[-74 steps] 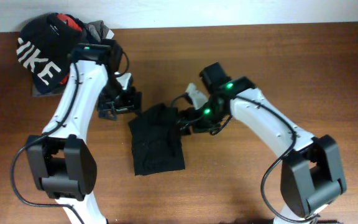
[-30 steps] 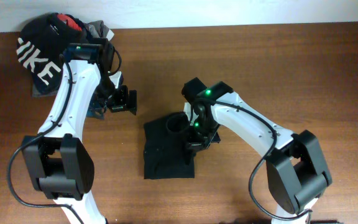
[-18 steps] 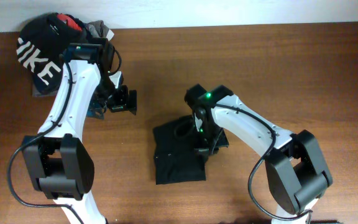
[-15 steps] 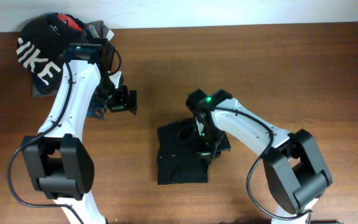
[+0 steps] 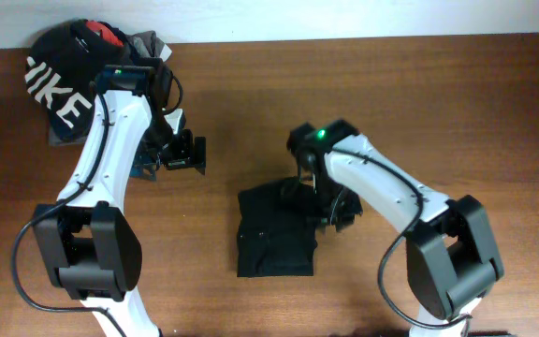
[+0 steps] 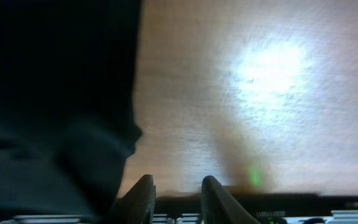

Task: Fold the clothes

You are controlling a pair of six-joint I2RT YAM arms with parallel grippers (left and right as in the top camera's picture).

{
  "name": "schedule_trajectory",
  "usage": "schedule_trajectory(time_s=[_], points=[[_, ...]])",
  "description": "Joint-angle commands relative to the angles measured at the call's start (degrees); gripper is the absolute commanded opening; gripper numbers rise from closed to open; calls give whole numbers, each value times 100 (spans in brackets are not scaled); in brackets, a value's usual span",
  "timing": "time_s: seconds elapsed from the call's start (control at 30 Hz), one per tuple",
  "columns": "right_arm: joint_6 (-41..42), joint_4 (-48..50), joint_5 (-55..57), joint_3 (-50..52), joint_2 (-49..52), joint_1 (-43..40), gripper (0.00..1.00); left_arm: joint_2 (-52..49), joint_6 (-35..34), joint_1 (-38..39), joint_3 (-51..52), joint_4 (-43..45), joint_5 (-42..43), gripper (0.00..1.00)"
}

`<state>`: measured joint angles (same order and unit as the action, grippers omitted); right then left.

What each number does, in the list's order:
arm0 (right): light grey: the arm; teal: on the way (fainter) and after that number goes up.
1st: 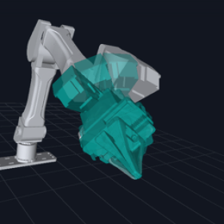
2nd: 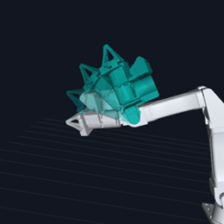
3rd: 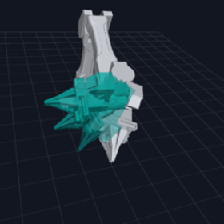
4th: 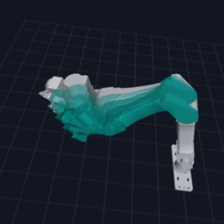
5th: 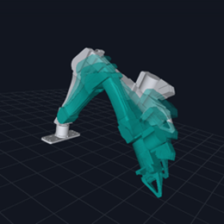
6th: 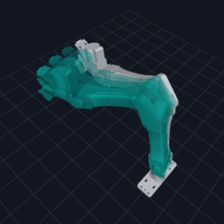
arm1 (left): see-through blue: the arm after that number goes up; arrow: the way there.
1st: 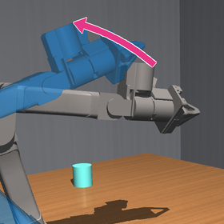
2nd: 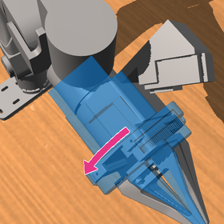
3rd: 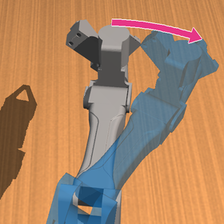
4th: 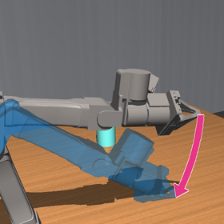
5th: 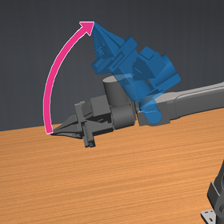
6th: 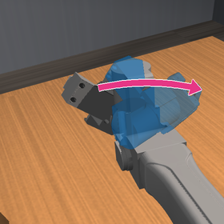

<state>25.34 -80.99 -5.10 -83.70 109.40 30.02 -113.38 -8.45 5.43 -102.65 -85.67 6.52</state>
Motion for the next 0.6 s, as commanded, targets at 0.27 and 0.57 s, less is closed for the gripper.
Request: schedule_trajectory(time_s=[0.27,0.57], points=[[-2374,1379,-3359,-319,-400,-11,7,-24,31,-37,-46,-46,-350,99],[-1832,4138,-4848,1346,-389,-4,15,-24,31,-258,-46,-20,-380,99]])
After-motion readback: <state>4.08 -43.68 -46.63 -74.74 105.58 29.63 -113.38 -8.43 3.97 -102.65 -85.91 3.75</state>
